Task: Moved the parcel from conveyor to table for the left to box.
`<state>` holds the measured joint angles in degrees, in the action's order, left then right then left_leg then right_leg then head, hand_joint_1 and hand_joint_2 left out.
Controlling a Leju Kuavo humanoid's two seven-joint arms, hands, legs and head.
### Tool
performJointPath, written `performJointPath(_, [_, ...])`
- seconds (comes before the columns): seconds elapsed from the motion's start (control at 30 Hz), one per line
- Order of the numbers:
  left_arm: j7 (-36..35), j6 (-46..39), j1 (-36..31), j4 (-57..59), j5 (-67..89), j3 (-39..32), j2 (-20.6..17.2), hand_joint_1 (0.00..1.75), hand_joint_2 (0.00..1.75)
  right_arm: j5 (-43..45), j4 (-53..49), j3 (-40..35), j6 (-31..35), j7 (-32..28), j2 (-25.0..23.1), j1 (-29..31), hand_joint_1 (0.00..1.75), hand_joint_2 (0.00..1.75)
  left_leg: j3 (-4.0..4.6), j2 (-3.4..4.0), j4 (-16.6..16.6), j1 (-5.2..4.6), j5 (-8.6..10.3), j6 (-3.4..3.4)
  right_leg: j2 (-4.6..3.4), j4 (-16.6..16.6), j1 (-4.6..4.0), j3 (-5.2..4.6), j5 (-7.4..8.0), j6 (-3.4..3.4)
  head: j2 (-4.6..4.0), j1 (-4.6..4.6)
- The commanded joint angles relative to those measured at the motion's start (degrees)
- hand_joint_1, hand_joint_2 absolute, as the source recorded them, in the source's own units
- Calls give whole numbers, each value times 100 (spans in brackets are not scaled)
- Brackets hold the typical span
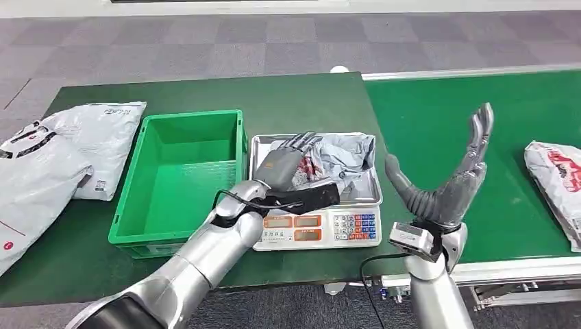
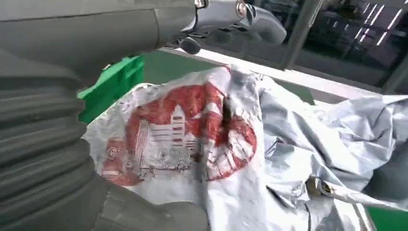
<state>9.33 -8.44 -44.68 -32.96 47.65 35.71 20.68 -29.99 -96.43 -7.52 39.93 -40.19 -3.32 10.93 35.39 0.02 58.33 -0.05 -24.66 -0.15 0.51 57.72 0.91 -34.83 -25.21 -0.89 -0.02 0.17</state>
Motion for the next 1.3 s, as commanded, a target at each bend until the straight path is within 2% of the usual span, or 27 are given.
performJointPath(0.03, [-42,51,-426,664,26,629,-68,0,175,8,258,247,7,19,-60,161,0,175,-17,3,-7,5,-4,-4,-7,-11,-6,18,-1,6,2,0])
performJointPath(0.2, [-42,51,-426,664,26,629,-68,0,175,8,258,247,7,19,-60,161,0,175,-8,4,-1,3,-3,-2,-6,-5,-3,9,-1,3,0,0])
performJointPath(0.23, [-183,333,-403,621,-136,716,-68,0,175,10,254,233,7,19,-49,111,0,175,-8,4,-1,4,-4,-1,-6,-5,-3,9,-1,3,0,0])
performJointPath(0.37, [-768,1016,-542,617,-634,1511,-68,0,175,56,402,196,7,19,-44,167,0,175,-8,-3,-3,5,-2,-3,1,-6,-4,12,-2,4,2,0])
performJointPath(0.43, [-1073,1637,-657,695,-1000,2248,-68,0,175,91,612,145,7,62,28,304,0,175,-12,-1,-5,5,-2,-3,-1,-10,-4,16,-1,5,0,0])
performJointPath(0.5, [-1312,1710,-690,752,-1412,2785,-68,0,175,118,678,167,-11,144,31,396,0,175,-12,2,-3,5,-3,-2,-4,-8,-4,15,-1,4,2,0])
performJointPath(0.6, [-1404,1668,-702,880,-1763,3200,-68,0,175,-1,664,157,-33,240,6,431,0,175,-15,5,-7,1,-3,-1,-7,-8,0,16,0,3,2,0])
performJointPath(0.7, [-1438,1644,-676,1001,-1913,3208,-68,0,175,-34,685,120,-23,288,10,415,0,175,-15,5,-7,0,-2,-1,-6,-8,0,16,-1,3,2,0])
performJointPath(0.73, [-1395,1477,-666,1029,-1893,3204,-68,175,175,-37,697,112,-10,287,10,415,0,175,-24,9,-12,5,-4,-3,-11,-16,-4,26,1,5,2,0])
performJointPath(1.13, [-693,511,-565,795,-2198,2697,-68,175,175,-12,892,-29,-10,429,101,432,0,175,-17,8,-7,2,-4,-1,-7,-8,-1,21,0,3,2,0])
performJointPath(1.3, [190,-703,-433,530,-2053,1844,-68,175,175,53,925,-147,-123,492,141,499,0,175,-28,17,-14,5,-7,-3,-18,-18,-4,30,1,6,0,0])
